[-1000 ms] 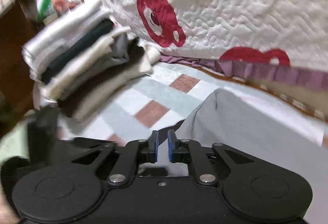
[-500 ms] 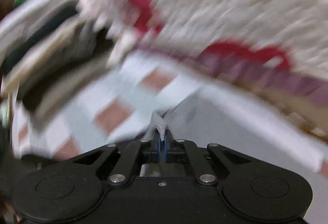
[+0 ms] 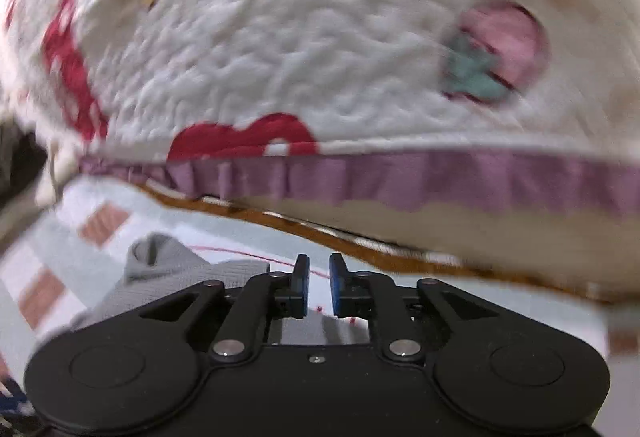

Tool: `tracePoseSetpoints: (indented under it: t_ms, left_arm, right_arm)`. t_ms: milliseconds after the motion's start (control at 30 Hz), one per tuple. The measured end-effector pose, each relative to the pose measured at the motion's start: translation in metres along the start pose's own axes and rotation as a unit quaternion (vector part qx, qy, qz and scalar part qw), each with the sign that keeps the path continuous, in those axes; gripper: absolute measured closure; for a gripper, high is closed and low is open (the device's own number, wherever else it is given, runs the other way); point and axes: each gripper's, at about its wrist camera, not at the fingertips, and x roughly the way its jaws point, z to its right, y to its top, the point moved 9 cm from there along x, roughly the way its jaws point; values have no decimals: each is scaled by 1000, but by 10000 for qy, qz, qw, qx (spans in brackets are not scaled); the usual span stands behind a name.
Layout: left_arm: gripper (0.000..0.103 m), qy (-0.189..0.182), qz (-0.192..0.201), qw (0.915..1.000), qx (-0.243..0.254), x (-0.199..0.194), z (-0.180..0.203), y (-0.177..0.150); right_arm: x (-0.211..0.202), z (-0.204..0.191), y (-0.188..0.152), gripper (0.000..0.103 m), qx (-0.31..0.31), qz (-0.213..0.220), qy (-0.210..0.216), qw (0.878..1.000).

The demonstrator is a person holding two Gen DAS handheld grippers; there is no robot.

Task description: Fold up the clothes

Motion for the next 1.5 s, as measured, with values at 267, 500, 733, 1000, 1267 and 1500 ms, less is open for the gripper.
tracePoseSetpoints:
  t_ms: [267, 500, 733, 1000, 1267, 1500]
  left_arm:
    - [94, -327, 361, 9983, 307, -51, 38, 41]
    - [94, -242, 60, 9995, 183, -26, 35, 21]
    - [94, -276, 133, 9994, 144, -29, 31, 16]
    - [95, -325, 246, 9991, -90, -37, 23, 22]
    - [95, 15, -205, 9995, -235, -25, 4, 11]
    - [94, -65, -644, 9958, -649, -9, -6, -11]
  right_arm:
    - [-17, -25, -42, 49, -131, -361, 488, 9981]
    - [-7, -105, 7, 48, -545, -477, 1872, 9797]
    - [68, -144, 0, 38, -1139, -1814, 2068, 9546]
    - [97, -144, -11, 91, -271, -2316, 2476, 9404]
    - [102, -138, -11, 90, 280, -2081, 2649, 9412]
    - [102, -110, 26, 69, 1073, -1261, 2584, 9517]
